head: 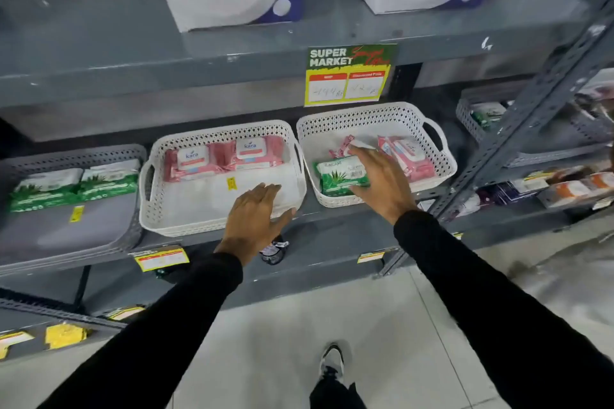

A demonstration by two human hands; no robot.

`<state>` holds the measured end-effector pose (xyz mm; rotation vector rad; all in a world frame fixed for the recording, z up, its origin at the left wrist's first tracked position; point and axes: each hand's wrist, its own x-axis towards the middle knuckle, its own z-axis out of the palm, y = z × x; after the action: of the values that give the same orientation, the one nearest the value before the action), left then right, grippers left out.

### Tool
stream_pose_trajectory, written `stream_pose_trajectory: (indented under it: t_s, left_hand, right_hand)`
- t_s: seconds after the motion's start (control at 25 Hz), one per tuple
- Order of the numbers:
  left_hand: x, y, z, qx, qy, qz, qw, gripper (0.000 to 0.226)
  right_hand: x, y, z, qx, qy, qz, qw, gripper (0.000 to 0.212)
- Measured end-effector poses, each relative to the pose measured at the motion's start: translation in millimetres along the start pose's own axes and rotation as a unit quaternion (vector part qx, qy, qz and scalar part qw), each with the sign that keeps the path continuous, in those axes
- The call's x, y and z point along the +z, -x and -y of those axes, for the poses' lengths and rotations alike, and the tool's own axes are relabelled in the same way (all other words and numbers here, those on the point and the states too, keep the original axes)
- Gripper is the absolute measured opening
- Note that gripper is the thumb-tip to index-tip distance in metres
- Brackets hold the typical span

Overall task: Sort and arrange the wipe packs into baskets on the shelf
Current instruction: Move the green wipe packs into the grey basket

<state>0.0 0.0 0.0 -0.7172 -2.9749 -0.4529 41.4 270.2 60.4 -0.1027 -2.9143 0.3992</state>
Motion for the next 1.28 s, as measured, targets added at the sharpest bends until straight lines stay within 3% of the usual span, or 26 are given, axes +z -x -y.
stream_pose_trajectory:
  t_s: [0.12, 0.2, 0.32, 0.48, 0.64, 0.76, 0.92, 1.12, 1.28]
  left_hand:
    - [19.0, -20.1, -10.0, -0.014, -0.004, -0.006, 1.0, 0.054]
    - [22.1, -19.1, -13.4, -0.022, -0.04, 0.001, 0.999, 0.046]
    - [21.5, -19.6, -14.7, -0.032, -0.058, -0.004, 0.998, 0.04]
    - [21.4, -18.3, -15.5, -0.023, -0.064, -0.007, 0.998, 0.041]
    - [6.6, -14.8, -7.4, -0.009, 0.047, -0.011, 0.999, 0.051]
    - [-17.7, 6.2, 27.7, -0.012, 0.12, -0.076, 0.99, 0.045]
    - [-57.7, 60.3, 126.5, -0.045, 0.13, -0.139, 0.981, 0.037]
    - [-101.0, 128.8, 285.6, -0.137, 0.066, -0.165, 0.975, 0.03]
    - [-113.9, 167.8, 369.8, -0.17, -0.015, -0.149, 0.974, 0.03]
  right_hand:
    - [11.3, -41.4, -28.6, -0.041, 0.036, 0.129, 0.99, 0.099]
    - [16.4, -56.7, -34.3, -0.065, 0.067, 0.175, 0.98, 0.096]
    - [23.4, -59.7, -42.0, -0.083, 0.066, 0.147, 0.983, 0.093]
    - [24.3, -50.8, -45.6, -0.048, -0.018, 0.09, 0.995, 0.088]
    - [9.3, -50.0, -17.8, 0.023, -0.142, -0.007, 0.99, 0.083]
    - [4.7, -58.0, 45.4, -0.01, -0.208, -0.07, 0.976, 0.078]
    - [32.8, -75.2, 185.8, -0.07, -0.215, -0.049, 0.973, 0.081]
    - [115.4, -95.7, 382.7, -0.147, -0.183, -0.028, 0.972, 0.075]
    - [193.2, -108.5, 507.6, -0.187, -0.116, 0.014, 0.975, 0.081]
